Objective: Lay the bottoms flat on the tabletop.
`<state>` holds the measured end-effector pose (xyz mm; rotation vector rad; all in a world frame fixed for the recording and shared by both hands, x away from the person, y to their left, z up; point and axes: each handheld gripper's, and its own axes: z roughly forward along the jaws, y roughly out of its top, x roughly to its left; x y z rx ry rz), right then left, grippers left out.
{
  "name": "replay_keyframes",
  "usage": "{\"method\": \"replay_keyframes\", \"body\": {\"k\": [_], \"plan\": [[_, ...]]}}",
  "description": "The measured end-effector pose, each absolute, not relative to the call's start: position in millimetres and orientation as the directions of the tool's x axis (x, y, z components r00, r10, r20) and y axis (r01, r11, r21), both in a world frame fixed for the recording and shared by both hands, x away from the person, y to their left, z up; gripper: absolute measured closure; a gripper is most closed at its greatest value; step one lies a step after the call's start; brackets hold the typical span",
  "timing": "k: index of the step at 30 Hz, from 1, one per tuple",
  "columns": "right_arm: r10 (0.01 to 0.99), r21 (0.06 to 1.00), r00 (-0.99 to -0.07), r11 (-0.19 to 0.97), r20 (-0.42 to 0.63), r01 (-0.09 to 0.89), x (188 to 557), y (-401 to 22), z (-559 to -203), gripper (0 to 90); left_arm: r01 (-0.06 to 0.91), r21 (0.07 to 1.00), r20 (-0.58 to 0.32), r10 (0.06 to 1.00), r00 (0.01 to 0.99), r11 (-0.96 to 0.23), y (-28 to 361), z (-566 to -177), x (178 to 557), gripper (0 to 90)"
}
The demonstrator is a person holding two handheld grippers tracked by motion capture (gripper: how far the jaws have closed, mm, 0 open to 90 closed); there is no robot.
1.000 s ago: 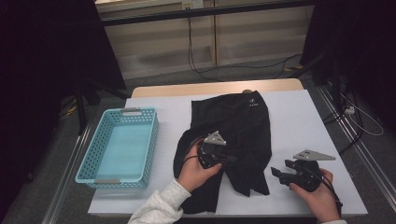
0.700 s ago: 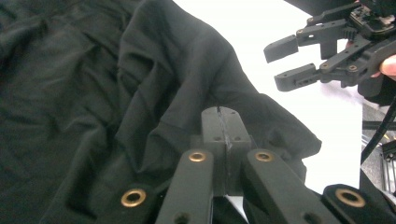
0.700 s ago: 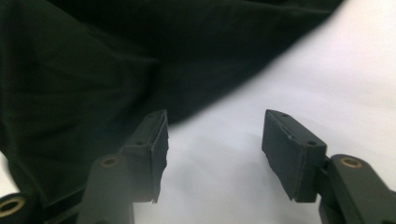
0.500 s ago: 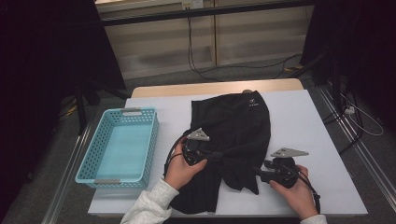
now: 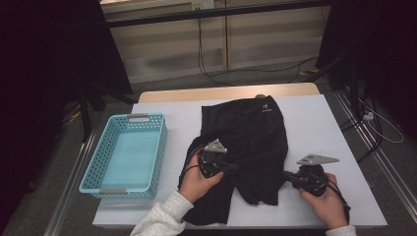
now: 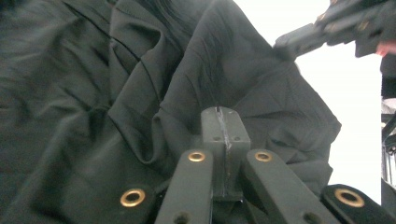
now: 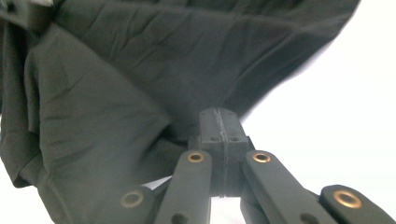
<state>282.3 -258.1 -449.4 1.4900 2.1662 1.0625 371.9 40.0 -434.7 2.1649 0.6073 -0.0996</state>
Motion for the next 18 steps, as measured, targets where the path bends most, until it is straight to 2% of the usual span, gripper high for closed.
{"method": "replay_keyframes", "body": {"k": [7,12,18], "plan": [[0.926,0.732,-0.346,0.130,0.152,0.669,276,-290,-440,90.0,0.447,0.699,-0.280,0.361,0.890,-0.559,20,-453,364,90.0],[0.941,0.739,-0.316,0.128,0.120,0.661,277,-290,-448,89.9,0.443,0.694,-0.279,0.355,0.892,-0.568,16,-458,363,90.0],[0.938,0.760,-0.329,0.134,0.110,0.636,270,-286,-443,77.4,0.440,0.695,-0.267,0.364,0.892,-0.569,16,-456,362,90.0]]}}
